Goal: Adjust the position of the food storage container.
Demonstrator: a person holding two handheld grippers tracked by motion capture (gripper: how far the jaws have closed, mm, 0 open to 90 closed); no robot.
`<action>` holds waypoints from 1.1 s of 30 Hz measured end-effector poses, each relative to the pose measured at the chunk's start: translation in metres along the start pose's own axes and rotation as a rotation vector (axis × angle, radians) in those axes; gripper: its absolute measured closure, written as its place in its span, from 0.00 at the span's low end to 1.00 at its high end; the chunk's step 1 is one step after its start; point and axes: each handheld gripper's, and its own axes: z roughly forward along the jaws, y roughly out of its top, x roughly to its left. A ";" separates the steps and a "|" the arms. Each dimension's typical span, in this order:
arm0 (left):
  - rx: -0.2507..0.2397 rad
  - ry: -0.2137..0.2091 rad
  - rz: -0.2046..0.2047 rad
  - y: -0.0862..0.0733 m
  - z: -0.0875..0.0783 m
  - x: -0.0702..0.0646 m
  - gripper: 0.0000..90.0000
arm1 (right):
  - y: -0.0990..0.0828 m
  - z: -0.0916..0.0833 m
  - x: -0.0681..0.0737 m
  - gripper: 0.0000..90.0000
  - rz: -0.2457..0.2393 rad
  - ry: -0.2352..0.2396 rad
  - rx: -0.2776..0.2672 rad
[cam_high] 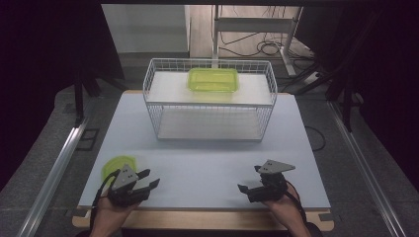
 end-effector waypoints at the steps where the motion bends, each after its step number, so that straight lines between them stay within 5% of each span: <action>1: 0.002 0.011 0.004 0.000 -0.002 0.004 0.73 | 0.000 0.000 0.000 0.09 -0.001 0.001 0.003; 6: 0.017 0.079 -0.007 -0.001 -0.010 0.024 1.00 | -0.001 0.003 0.002 0.10 -0.008 0.007 0.019; 19: 0.018 0.274 -0.155 -0.022 -0.042 0.087 1.00 | -0.001 0.007 0.004 0.10 -0.012 0.011 0.044; 27: 0.066 0.331 -0.213 -0.041 -0.048 0.103 1.00 | -0.002 0.006 0.003 0.10 -0.015 0.007 0.050; 33: 0.097 0.364 -0.208 -0.044 -0.045 0.102 1.00 | -0.002 0.007 0.004 0.10 -0.017 0.010 0.060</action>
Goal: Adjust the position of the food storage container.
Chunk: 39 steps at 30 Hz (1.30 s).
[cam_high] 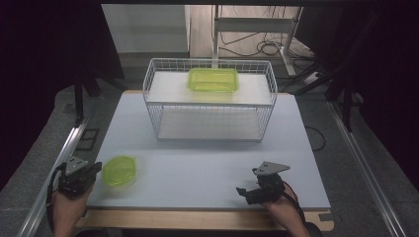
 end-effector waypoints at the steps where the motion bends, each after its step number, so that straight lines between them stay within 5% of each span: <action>1: -0.001 0.000 -0.003 0.000 0.000 0.000 1.00 | 0.000 0.000 0.000 0.10 -0.001 0.000 0.002; 7: 0.010 -0.026 0.003 0.001 0.005 -0.006 1.00 | -0.001 0.002 0.001 0.10 -0.003 0.003 0.018; 29: 0.001 -0.178 0.078 0.020 0.023 -0.062 1.00 | -0.002 0.006 0.001 0.10 -0.006 0.010 0.048; 39: 0.004 -0.223 0.073 0.023 0.028 -0.072 1.00 | -0.002 0.008 0.002 0.10 -0.008 0.015 0.056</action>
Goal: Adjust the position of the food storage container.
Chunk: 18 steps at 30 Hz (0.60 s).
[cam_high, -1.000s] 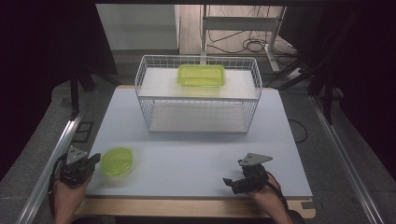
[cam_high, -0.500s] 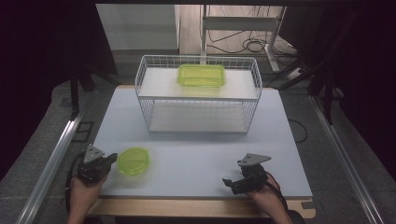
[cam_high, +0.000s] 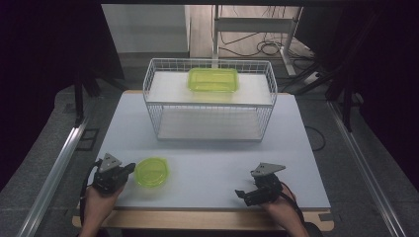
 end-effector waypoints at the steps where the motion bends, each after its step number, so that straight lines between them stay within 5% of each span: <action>1: 0.001 -0.004 0.006 0.001 0.001 -0.002 1.00 | 0.000 0.000 0.000 0.10 -0.001 0.001 0.000; 6: 0.010 -0.021 0.033 0.004 0.007 -0.012 1.00 | 0.000 0.001 0.000 0.10 -0.003 0.002 0.003; 12: 0.033 -0.015 0.010 -0.002 0.004 0.000 0.99 | -0.001 -0.001 -0.001 0.10 -0.001 -0.001 0.000; 18: 0.089 -0.099 0.052 -0.011 0.007 -0.004 1.00 | -0.001 -0.003 -0.002 0.10 0.001 -0.005 -0.004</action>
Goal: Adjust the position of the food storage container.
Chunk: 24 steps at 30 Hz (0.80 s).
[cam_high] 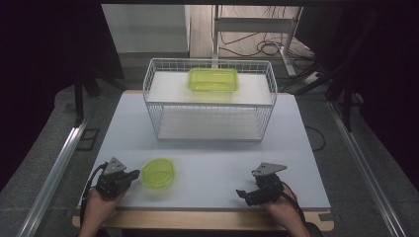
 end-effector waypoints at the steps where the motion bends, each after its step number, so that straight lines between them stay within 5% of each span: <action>1: 0.006 -0.007 0.008 0.000 0.002 -0.002 1.00 | 0.000 0.000 0.000 0.10 0.000 0.000 0.000; 18: 0.049 -0.092 0.045 0.014 0.029 -0.020 1.00 | 0.001 0.002 0.001 0.10 -0.005 0.000 0.004; 24: 0.098 -0.115 0.101 0.024 0.043 -0.028 1.00 | 0.001 0.002 0.001 0.10 0.000 -0.008 0.004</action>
